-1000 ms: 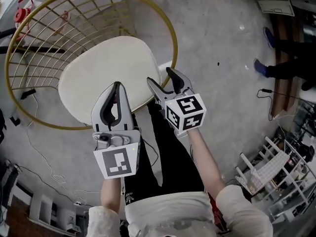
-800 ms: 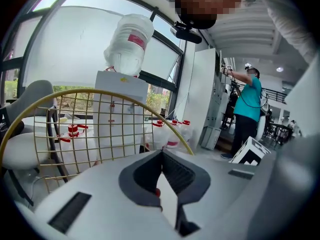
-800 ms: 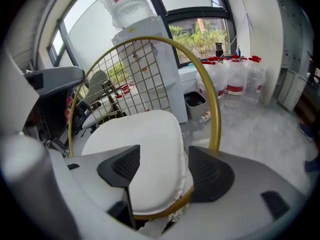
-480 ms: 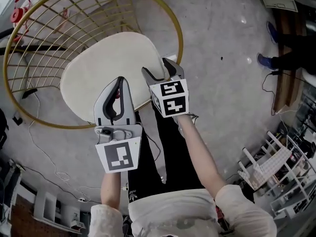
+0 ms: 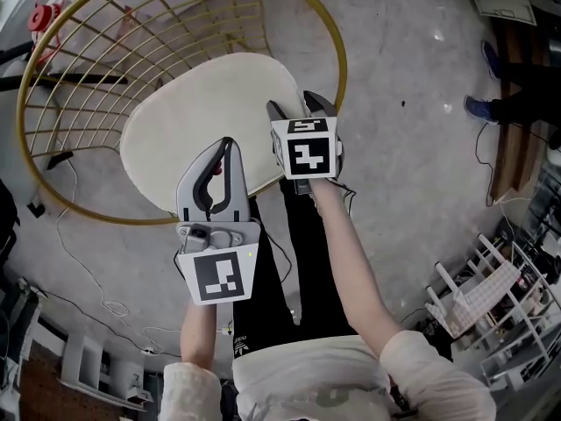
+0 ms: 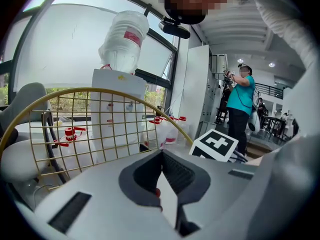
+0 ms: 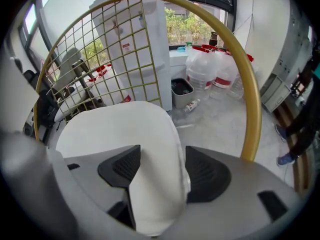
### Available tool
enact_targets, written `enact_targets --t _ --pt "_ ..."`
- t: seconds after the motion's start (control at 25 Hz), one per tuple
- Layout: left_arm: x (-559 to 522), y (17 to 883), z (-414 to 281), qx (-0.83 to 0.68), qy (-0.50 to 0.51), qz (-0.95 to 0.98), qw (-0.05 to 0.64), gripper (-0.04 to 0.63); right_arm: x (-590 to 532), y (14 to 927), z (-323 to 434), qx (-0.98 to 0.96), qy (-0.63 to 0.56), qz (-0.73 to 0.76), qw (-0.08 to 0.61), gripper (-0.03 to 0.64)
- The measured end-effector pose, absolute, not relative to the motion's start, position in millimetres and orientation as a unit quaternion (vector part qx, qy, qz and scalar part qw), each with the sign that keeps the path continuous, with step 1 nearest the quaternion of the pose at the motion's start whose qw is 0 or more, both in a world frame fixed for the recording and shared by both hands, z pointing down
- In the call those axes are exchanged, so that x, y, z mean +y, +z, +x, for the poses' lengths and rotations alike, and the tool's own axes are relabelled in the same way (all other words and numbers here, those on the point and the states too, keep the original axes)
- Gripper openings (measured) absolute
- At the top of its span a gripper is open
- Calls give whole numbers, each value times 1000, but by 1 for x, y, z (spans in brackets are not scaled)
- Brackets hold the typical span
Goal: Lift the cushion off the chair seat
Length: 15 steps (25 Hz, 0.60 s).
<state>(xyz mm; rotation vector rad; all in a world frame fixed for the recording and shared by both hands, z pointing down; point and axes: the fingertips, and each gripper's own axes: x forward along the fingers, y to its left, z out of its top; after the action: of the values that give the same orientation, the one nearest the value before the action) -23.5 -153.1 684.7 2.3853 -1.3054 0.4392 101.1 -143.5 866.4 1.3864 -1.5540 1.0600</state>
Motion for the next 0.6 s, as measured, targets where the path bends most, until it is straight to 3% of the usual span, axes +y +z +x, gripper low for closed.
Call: enact_targets --t 0.6 --pt "-158 697 -44 -447 174 856 191 14 -144 886 98 -565 519 523 372 281"
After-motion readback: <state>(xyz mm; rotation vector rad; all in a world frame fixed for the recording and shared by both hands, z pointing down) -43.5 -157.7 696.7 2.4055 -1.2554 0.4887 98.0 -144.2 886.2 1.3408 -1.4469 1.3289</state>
